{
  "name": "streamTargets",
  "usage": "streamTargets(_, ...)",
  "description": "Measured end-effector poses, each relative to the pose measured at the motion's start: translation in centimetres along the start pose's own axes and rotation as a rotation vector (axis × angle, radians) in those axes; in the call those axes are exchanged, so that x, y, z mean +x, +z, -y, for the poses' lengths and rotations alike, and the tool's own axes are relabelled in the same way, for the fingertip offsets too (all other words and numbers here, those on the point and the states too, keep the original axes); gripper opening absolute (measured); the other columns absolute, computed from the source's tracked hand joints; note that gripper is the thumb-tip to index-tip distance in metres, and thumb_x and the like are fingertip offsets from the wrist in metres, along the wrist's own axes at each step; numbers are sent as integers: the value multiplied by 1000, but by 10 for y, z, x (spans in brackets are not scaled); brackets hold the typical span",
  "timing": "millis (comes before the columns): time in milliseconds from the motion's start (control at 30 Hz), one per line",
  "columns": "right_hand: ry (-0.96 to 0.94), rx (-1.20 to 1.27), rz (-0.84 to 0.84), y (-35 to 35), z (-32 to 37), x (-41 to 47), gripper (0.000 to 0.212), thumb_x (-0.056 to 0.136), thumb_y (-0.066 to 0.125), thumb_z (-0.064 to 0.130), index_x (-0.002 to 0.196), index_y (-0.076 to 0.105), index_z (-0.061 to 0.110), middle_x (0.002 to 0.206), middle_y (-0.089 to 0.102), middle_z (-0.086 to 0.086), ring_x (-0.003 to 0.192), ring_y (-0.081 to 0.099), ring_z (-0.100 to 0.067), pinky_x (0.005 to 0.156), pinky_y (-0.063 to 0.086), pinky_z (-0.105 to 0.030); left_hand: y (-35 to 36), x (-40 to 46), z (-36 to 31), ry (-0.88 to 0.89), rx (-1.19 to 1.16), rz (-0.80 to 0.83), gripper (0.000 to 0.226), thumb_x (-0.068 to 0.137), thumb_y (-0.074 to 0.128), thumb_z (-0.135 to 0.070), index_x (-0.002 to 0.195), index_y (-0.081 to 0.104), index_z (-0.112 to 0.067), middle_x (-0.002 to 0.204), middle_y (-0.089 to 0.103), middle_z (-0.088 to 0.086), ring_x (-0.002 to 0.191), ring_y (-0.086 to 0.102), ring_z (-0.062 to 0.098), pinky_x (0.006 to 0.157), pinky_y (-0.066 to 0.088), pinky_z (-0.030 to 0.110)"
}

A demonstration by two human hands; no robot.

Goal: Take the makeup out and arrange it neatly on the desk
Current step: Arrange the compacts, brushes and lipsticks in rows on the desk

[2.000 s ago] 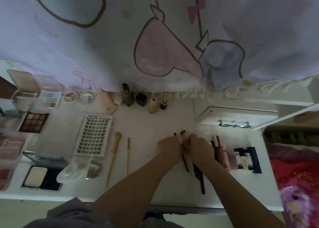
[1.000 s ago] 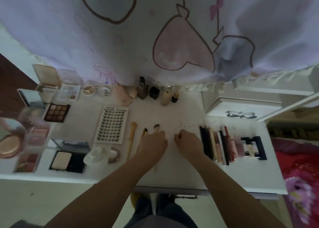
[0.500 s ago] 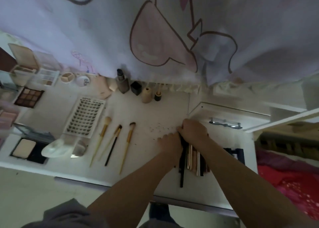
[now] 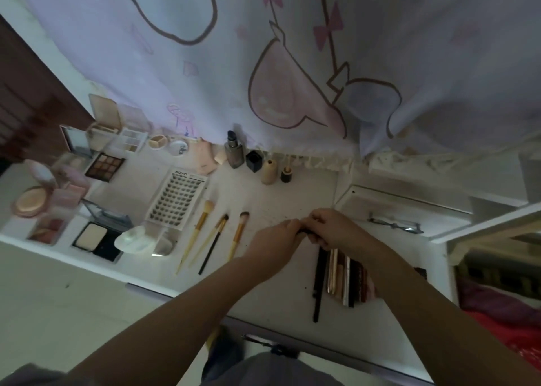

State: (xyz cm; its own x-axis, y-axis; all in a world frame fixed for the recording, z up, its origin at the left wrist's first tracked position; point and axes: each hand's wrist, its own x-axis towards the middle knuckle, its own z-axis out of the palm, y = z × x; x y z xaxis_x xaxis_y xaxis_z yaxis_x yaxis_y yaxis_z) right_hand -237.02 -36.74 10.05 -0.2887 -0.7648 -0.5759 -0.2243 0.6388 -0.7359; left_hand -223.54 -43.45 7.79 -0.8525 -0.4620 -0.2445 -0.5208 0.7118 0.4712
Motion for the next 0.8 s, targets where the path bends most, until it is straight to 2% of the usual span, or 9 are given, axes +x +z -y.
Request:
streamTargets(67,-35,41,41,4,7,-12,24,98,48,28,83,57,11,65,61,1,52,48,-8,49,39,-19,-15,-12,2,58,108,-20,31,102,29,-36,116,48,-16,112,59,3,90,60,25,78,42,36)
streamTargets(200,-80,-6,212,6,14,-35,16,98,49,16,98,63,8,77,68,1,61,60,-4,56,47,-18,-27,-32,14,159,264,34,33,101,28,-40,108,48,-15,103,60,5,85,58,26,62,34,32)
streamTargets(267,-111,-211,238,12,19,-42,16,97,48,15,95,64,13,74,67,6,59,60,-1,58,48,-17,-26,-40,18,205,286,111,31,102,27,-36,111,46,-13,103,58,7,83,57,27,60,33,33)
streamTargets(367,-174,-471,202,21,28,-46,26,98,47,22,77,62,20,62,59,10,54,53,-2,59,43,-16,-27,-50,24,220,267,138,28,103,26,-34,113,43,-15,95,59,8,76,57,27,58,34,34)
streamTargets(467,-213,-489,175,25,33,-51,32,99,46,23,69,58,25,60,55,11,52,49,0,58,42,-15,-35,-55,33,215,201,100,31,102,27,-39,112,47,-18,82,59,5,65,49,21,58,36,34)
streamTargets(533,-214,-481,186,28,34,-50,28,99,45,22,78,63,18,65,58,10,56,52,-2,59,43,-16,-38,-55,36,219,173,111,30,101,29,-40,110,47,-18,79,58,4,62,45,18,58,36,33)
streamTargets(600,-199,-491,190,28,31,-45,23,99,45,22,93,66,14,74,63,10,63,56,-5,63,46,-19,-36,-52,40,165,89,160,28,100,33,-41,109,46,-17,75,54,0,60,44,17,56,35,31)
streamTargets(700,-111,-454,126,20,18,-34,17,99,43,17,96,59,18,78,65,10,67,60,-3,63,46,-18,-28,-45,58,-10,-156,265,18,101,34,-31,102,43,-16,68,46,-3,52,40,13,49,33,27)
streamTargets(800,50,-174,24,23,1,-24,11,100,40,15,100,51,13,82,69,3,66,62,-9,54,46,-19,-18,-39,83,-253,-440,246,18,102,33,-18,96,48,-13,71,49,0,58,46,12,62,47,28)
